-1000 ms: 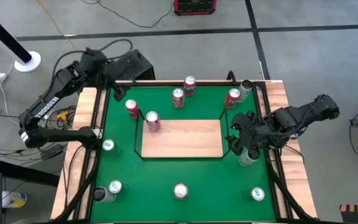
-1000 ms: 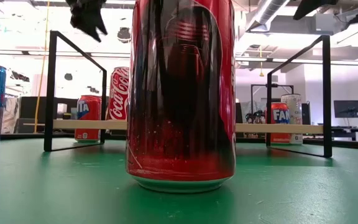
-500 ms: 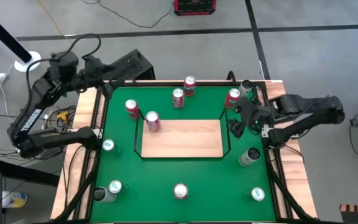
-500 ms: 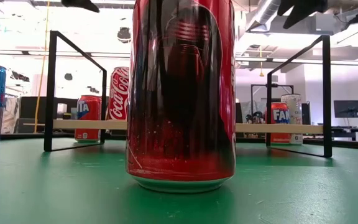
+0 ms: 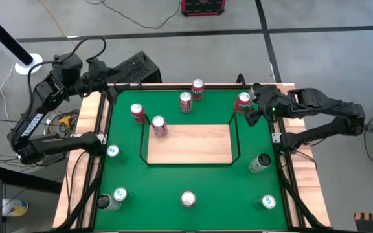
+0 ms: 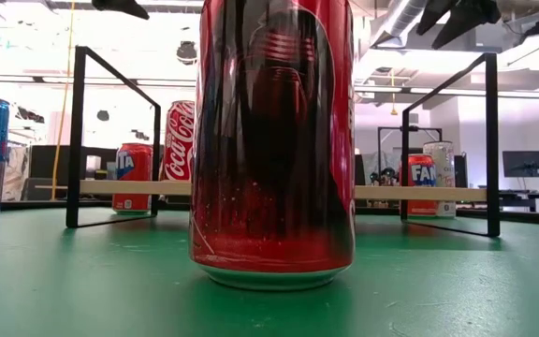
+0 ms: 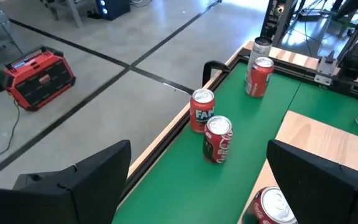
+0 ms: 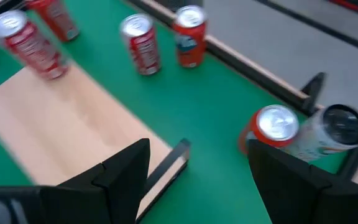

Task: Place canned beverage on shelf
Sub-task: Put the bottom left orange soda can on the shelf

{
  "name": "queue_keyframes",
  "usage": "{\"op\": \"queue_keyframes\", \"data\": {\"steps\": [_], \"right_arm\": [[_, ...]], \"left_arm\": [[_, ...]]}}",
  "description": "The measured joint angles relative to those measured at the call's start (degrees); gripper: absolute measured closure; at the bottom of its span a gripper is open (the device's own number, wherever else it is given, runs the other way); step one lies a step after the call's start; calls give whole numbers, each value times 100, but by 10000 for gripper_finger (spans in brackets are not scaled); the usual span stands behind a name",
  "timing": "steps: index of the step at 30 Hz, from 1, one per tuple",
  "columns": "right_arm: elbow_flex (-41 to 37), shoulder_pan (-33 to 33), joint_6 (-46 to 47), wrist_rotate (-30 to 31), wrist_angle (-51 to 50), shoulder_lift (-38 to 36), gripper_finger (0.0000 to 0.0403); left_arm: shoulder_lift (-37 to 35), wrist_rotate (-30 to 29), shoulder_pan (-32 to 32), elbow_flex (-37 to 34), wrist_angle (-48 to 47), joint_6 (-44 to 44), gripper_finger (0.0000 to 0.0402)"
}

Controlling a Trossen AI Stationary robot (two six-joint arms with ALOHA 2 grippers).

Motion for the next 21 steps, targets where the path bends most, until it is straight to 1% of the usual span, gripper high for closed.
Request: {"op": "queue_keyframes", "data": {"steps": [3,9,14,21], "right_arm": [[0,-230,-6,204,-10,45,106],[0,-718,-37,387,-248,161,106],[-139,-1192,97,469,-264,302,106],[-507,-1758,69,313,81,724,106]], "left_arm": [[20,1,0,-41,-85,0,40],[20,38,-2,-425,-91,-2,40],[24,561,-33,-876,4,4,40],[-270,549,-31,-1528,742,-57,40]]}}
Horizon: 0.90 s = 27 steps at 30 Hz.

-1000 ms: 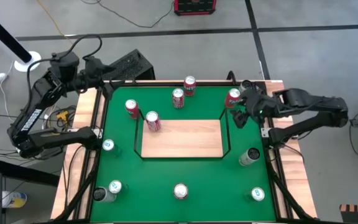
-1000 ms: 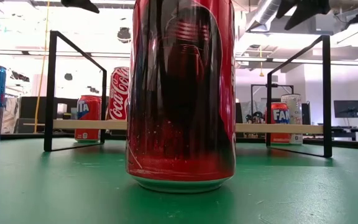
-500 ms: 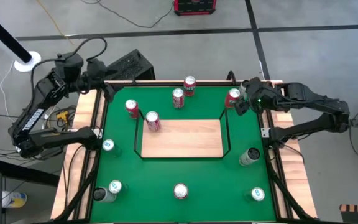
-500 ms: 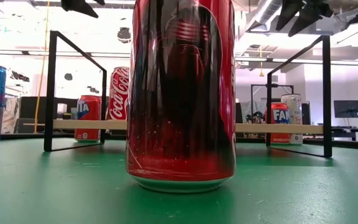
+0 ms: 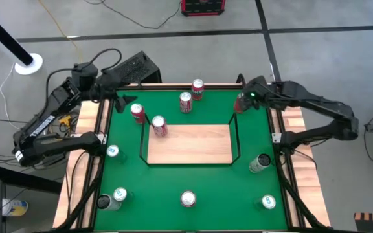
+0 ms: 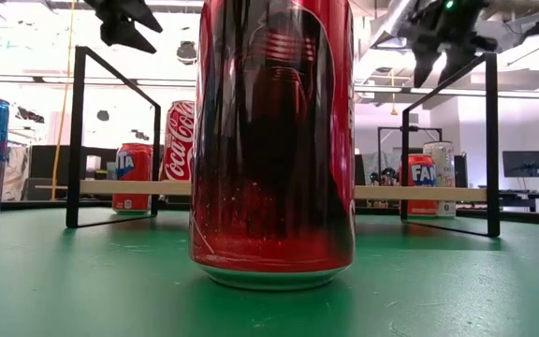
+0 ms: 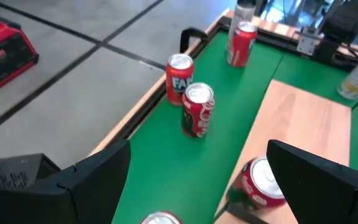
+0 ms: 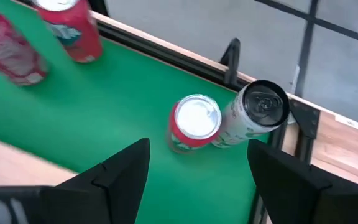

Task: Place canned beverage on shelf
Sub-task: Put the bottom left orange soda can on the shelf

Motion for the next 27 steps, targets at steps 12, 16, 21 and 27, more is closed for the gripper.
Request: {"op": "queue_keyframes", "data": {"steps": [12,16,21,27], "right_arm": [[-17,100,-410,-305,455,331,106],[-17,381,-377,-318,414,202,106],[-17,807,-217,-316,403,107,106],[-17,1154,-211,-316,400,101,106]], "left_arm": [[500,-1007,2,-553,-585,-52,40],[999,-1100,1,-554,-797,-56,40],[1545,-1415,2,-553,-842,-20,40],[1800,-1401,0,-553,-923,6,40]]}}
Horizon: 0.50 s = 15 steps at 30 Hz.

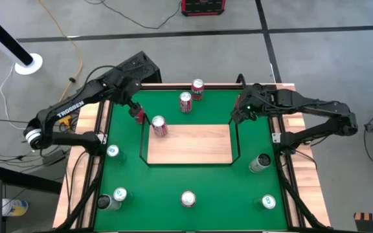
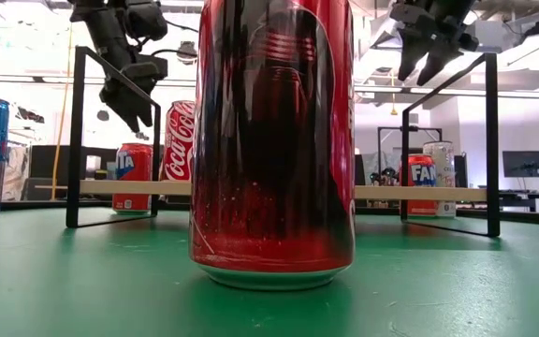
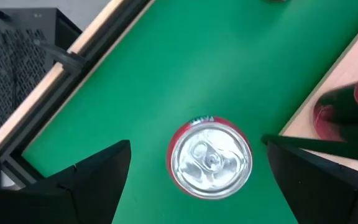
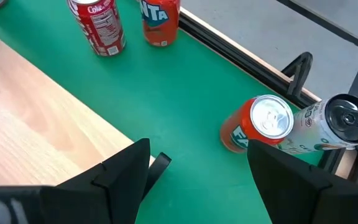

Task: Place canned beverage on shelf
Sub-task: Put the bottom left orange soda can on the shelf

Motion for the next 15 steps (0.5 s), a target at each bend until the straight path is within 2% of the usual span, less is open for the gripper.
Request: {"op": "queue_keyframes", "data": {"steps": [15], "right_arm": [[2,29,15,2,-6,2,106]], "left_arm": [[168,257,-17,0,-162,-30,40]]}}
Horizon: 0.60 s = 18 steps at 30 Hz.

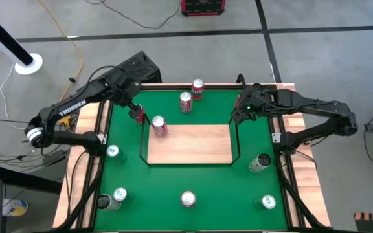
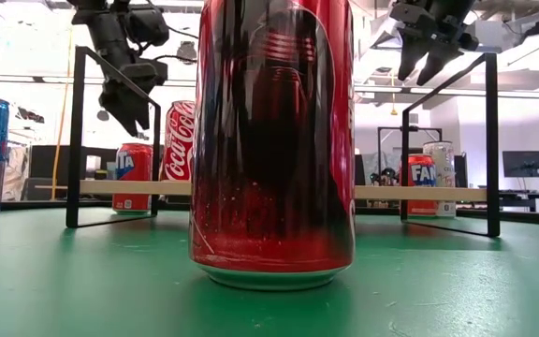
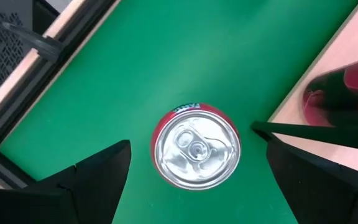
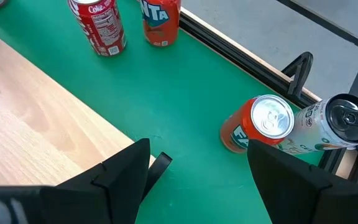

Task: Place canned beverage on shelf
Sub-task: Put the bottom left orange soda can on the shelf

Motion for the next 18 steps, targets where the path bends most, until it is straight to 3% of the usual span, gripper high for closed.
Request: {"op": "queue_keyframes", "data": {"steps": [7,12,18], "right_arm": [[0,0,-7,2,-25,0,106],[2,0,-15,2,-66,0,106],[4,-2,-17,7,-75,0,106]], "left_arm": [[547,59,-113,0,-30,62,40],[847,-326,-190,22,-25,66,40],[999,-60,-183,16,-35,121,40]]}}
